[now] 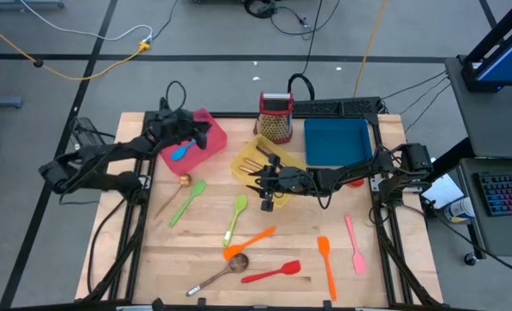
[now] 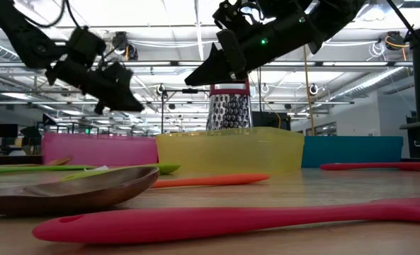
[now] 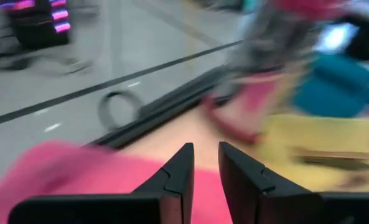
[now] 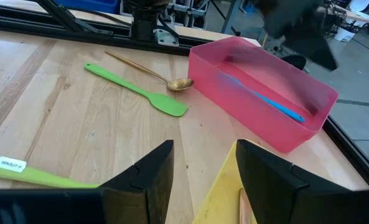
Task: Pick & Place Kitchen Items
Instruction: Put the orange spatula into the red bin
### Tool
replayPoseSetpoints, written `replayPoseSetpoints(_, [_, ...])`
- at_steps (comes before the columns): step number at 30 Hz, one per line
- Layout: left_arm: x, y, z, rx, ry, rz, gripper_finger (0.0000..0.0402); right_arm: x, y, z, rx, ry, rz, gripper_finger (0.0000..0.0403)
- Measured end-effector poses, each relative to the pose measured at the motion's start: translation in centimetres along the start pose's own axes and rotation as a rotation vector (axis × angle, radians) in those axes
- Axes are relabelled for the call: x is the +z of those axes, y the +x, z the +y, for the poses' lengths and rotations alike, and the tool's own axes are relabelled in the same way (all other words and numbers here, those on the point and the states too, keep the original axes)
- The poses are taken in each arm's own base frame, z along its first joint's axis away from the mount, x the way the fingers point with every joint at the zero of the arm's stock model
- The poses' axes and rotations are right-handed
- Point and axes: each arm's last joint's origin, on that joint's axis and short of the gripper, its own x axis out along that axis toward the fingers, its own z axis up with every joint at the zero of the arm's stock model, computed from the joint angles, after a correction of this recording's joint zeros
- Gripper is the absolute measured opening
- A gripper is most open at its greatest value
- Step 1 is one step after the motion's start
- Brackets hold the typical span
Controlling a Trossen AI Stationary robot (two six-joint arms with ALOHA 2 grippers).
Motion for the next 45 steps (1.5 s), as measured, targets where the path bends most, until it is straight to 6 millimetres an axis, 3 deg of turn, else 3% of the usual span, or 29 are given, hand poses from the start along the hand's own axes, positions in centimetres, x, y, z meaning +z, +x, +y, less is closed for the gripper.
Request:
replayPoseSetpoints(4, [0.9,-1.1,-3.2,-0.142,0.093,-0.065,0.0076,0.0,0.0,0.0,0.0,0.0,0.0,0.0167])
replayPoseSetpoints(8, [0.8,-2.5,-6.3,-0.078,0.188,-0.099,0.0076,0.0,0.0,0.0,0.0,0.0,0.0,0.0167])
replayPoseSetpoints(12, [-0.2,-4.0,-8.9,-0.033,0.231,-0.056,0.0076,0.0,0.0,0.0,0.0,0.0,0.0,0.0167])
replayPoseSetpoints(22, [-3.5,-7.1,-13.6,-0.123,0.27,0.069,0.0076,0.0,0.0,0.0,0.003,0.003,0.005,0.0167])
replayPoseSetpoints(26, [-4.5,-8.3,-14.8,-0.151,0.261,0.093,0.0076,-0.2,0.0,0.2,0.058,0.035,0.014,0.0167])
replayPoseSetpoints(32, [-5.6,-9.5,-15.7,-0.158,0.253,0.12,0.0076,-0.2,-0.3,1.5,0.312,0.046,0.011,0.0167])
replayPoseSetpoints(38, [-5.9,-10.0,-16.1,-0.184,0.235,0.128,0.0076,-0.3,-1.4,4.6,0.466,0.003,0.03,0.0167])
replayPoseSetpoints(45, [-6.0,-10.3,-16.5,-0.211,0.195,0.125,0.0076,-2.4,-2.0,8.5,0.563,-0.068,0.09,0.0167])
